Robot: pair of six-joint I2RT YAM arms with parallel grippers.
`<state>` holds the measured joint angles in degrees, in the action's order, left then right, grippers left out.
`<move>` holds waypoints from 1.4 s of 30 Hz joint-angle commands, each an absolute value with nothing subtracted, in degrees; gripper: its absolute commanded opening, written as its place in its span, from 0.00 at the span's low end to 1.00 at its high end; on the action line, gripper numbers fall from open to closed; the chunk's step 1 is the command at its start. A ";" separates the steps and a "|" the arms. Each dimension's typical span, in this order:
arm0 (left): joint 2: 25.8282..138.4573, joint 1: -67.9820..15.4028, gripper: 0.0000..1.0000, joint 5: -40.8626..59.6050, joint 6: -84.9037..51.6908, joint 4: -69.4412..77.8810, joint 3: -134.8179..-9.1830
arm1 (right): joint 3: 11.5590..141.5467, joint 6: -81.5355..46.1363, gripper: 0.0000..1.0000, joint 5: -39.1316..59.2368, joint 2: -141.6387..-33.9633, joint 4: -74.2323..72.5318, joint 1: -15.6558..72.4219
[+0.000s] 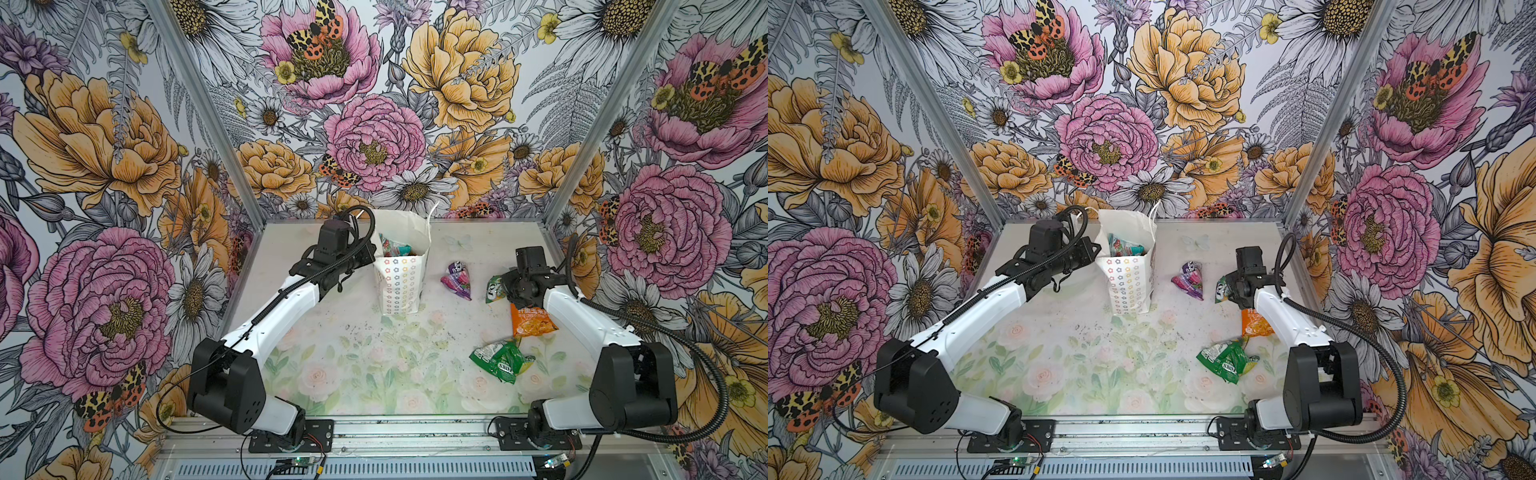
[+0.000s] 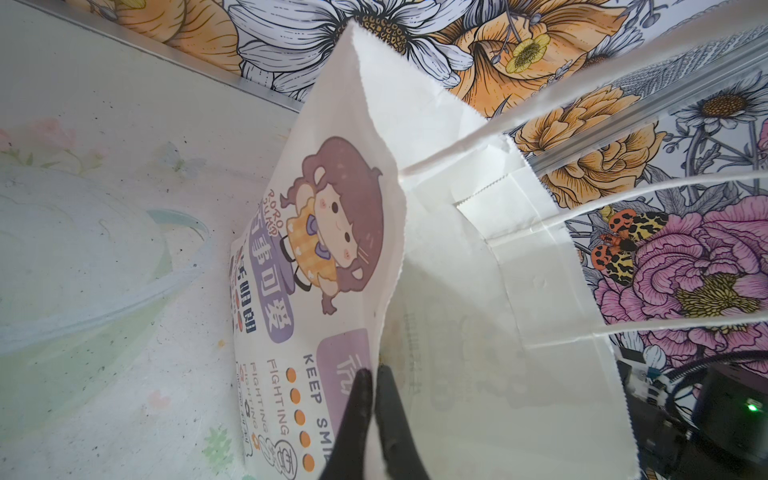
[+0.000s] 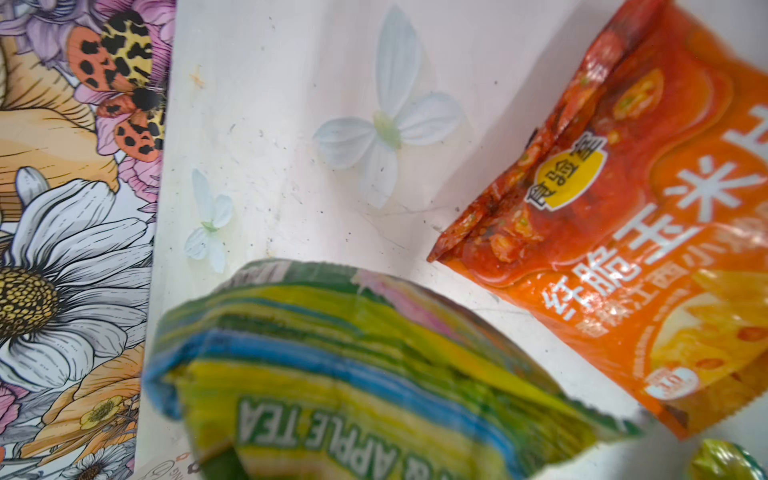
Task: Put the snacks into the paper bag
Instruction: 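Lift the green FOX'S Spring bag high with the right gripper, then swing the green FOX'S Spring bag over the paper bag opening with the right gripper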
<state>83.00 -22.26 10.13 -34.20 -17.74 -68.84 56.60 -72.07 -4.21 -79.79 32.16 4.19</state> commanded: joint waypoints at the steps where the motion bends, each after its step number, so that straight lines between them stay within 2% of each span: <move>1: 81.65 -22.13 0.00 9.20 -34.63 -17.49 -68.46 | 61.65 -62.58 0.08 -9.60 -75.46 31.29 5.35; 8: 81.05 -22.31 0.00 9.10 -34.63 -17.49 -68.45 | 70.95 -48.87 0.05 -9.04 -72.26 31.09 6.80; 20: 80.37 -22.41 0.00 8.98 -34.63 -17.56 -68.16 | 91.21 -35.55 0.03 2.23 -75.12 28.50 10.56; 30: 79.58 -22.32 0.00 8.53 -34.37 -17.75 -68.13 | 108.38 -26.98 0.01 5.66 -82.03 28.99 22.13; 38: 79.87 -22.41 0.00 8.53 -34.37 -17.75 -68.16 | 115.87 -22.09 0.00 6.16 -90.55 32.74 33.30; 42: 79.80 -22.38 0.00 8.52 -34.37 -17.75 -68.05 | 117.91 -18.90 0.00 3.13 -94.17 35.46 37.67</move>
<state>81.38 -22.26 9.89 -34.17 -18.65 -68.55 115.39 -22.72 4.86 -93.08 33.98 35.75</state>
